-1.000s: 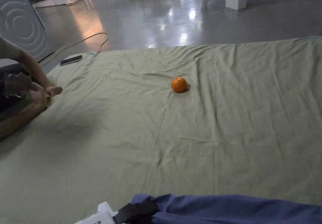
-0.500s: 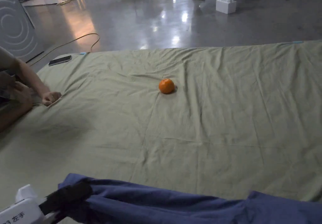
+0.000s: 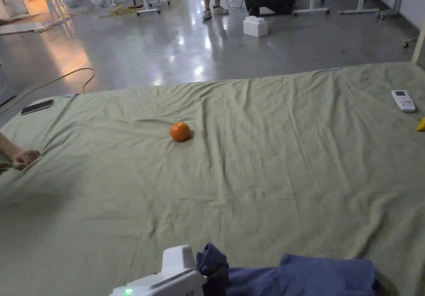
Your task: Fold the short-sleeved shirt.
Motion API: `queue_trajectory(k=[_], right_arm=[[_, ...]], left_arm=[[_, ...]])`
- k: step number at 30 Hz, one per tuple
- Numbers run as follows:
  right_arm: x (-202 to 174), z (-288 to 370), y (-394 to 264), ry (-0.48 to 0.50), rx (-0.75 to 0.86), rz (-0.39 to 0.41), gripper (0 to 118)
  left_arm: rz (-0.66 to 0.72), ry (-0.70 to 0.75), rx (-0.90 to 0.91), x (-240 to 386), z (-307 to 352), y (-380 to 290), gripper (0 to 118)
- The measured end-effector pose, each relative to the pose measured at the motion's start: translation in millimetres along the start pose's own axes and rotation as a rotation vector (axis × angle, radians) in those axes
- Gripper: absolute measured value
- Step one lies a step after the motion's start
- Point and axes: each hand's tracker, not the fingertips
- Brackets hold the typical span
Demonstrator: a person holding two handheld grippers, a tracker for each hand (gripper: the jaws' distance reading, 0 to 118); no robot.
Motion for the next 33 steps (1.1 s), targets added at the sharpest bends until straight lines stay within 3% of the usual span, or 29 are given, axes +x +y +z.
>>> queue_trajectory(k=[2,3,5,6,11,14,16,17,21,23,25,28,29,32,33], right_arm=[[6.4,4.6,-4.5,-0.022,-0.006,-0.004,0],[10.5,5.2,-7.4,-0.025,-0.012,-0.018,0],[17.2,4.1,-12.4,-0.025,-0.026,-0.053,0],[18.9,3.0,-13.7,-0.027,-0.033,-0.06,0],[21.9,5.7,-14.5,0.0,-0.017,-0.055,0],[27.6,0.8,-18.8,0.048,-0.012,-0.12,0],[28.5,-2.5,-20.4,0.044,-0.018,-0.127,0],[28.2,-2.8,-20.6,0.045,-0.021,-0.13,0],[25.5,2.3,-18.5,0.044,-0.028,-0.13,0],[25.6,5.3,-18.6,0.037,-0.024,-0.141,0],[24.9,4.7,-18.5,0.03,-0.025,-0.16,0],[20.5,-0.5,-16.1,0.033,-0.029,-0.153,0],[19.7,-2.8,-15.6,0.042,-0.032,-0.148,0],[14.8,-8.2,-13.6,0.061,-0.041,-0.127,0],[14.0,-9.9,-13.8,0.066,-0.043,-0.127,0]], left_arm=[[-0.127,0.002,-0.05,20.8,-18.1,-12.2,18],[-0.204,0.032,-0.051,31.1,-25.1,-17.9,33],[-0.229,0.047,-0.089,27.3,-31.7,-19.2,68],[-0.204,0.028,-0.082,27.5,-28.8,-17.0,76],[-0.086,-0.082,0.127,4.9,48.5,5.4,75],[0.091,-0.051,0.27,-18.8,78.4,6.8,68],[0.157,-0.089,0.189,-29.9,59.3,2.5,22],[0.191,-0.089,0.159,-29.5,46.9,-4.3,7],[0.257,-0.164,-0.023,-21.0,-24.7,-34.9,7],[0.211,-0.164,-0.147,-11.7,-57.2,-54.4,7],[0.076,-0.139,-0.038,-9.9,-66.1,-63.4,4],[0.199,-0.192,-0.059,-23.0,-43.7,-47.0,6],[0.178,-0.221,-0.027,-27.8,-32.2,-43.0,14],[0.161,-0.23,0.068,-54.0,17.0,-29.8,92],[0.186,-0.233,0.06,-67.7,30.1,-25.4,109]])
